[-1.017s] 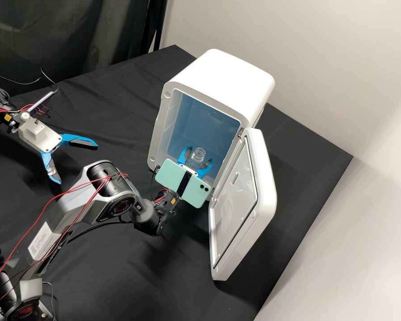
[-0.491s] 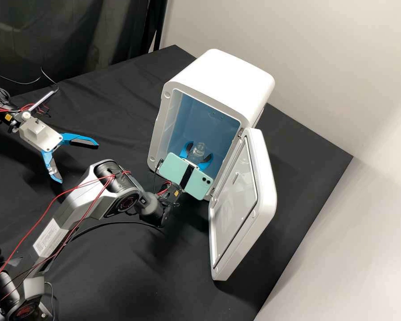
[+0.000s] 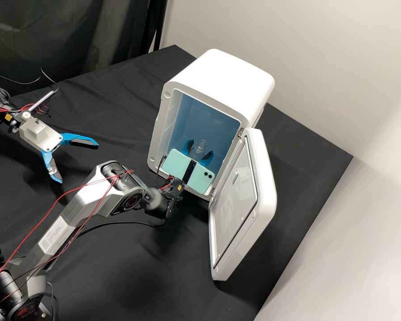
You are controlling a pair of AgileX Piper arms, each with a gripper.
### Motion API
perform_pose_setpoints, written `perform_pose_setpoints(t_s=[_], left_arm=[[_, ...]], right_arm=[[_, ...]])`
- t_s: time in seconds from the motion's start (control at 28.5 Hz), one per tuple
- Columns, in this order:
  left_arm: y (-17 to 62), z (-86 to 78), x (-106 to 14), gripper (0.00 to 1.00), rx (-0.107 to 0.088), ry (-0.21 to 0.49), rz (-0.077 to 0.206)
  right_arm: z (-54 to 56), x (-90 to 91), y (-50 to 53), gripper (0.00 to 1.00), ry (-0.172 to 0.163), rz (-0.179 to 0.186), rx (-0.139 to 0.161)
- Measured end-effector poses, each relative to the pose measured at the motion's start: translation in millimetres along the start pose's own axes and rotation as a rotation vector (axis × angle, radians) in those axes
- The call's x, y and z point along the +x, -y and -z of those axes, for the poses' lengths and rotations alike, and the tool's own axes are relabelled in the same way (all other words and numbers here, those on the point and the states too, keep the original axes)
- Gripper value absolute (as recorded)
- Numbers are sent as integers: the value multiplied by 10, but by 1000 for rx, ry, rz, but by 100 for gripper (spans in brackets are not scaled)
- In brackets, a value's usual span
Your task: Place the flask in the incubator
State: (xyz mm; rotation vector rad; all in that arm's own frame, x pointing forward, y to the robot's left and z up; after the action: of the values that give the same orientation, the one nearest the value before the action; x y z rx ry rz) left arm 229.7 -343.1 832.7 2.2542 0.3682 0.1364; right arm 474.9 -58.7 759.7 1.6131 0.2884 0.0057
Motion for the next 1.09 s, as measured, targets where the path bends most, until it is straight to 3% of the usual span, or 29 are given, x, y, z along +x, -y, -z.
perform_pose_setpoints(t_s=[0.21, 0.35, 0.91, 1.09], left_arm=[[0, 1, 0, 100, -1, -2, 0], [0, 1, 0, 100, -1, -2, 0], [0, 1, 0, 100, -1, -2, 0], [0, 1, 0, 100, -1, -2, 0]], right_arm=[[-34, 120, -42, 0, 0, -10, 21], [-52, 168, -61, 0, 16, -7, 14], [-95, 233, -58, 0, 9, -15, 23], [-81, 279, -85, 0, 27, -16, 21]])
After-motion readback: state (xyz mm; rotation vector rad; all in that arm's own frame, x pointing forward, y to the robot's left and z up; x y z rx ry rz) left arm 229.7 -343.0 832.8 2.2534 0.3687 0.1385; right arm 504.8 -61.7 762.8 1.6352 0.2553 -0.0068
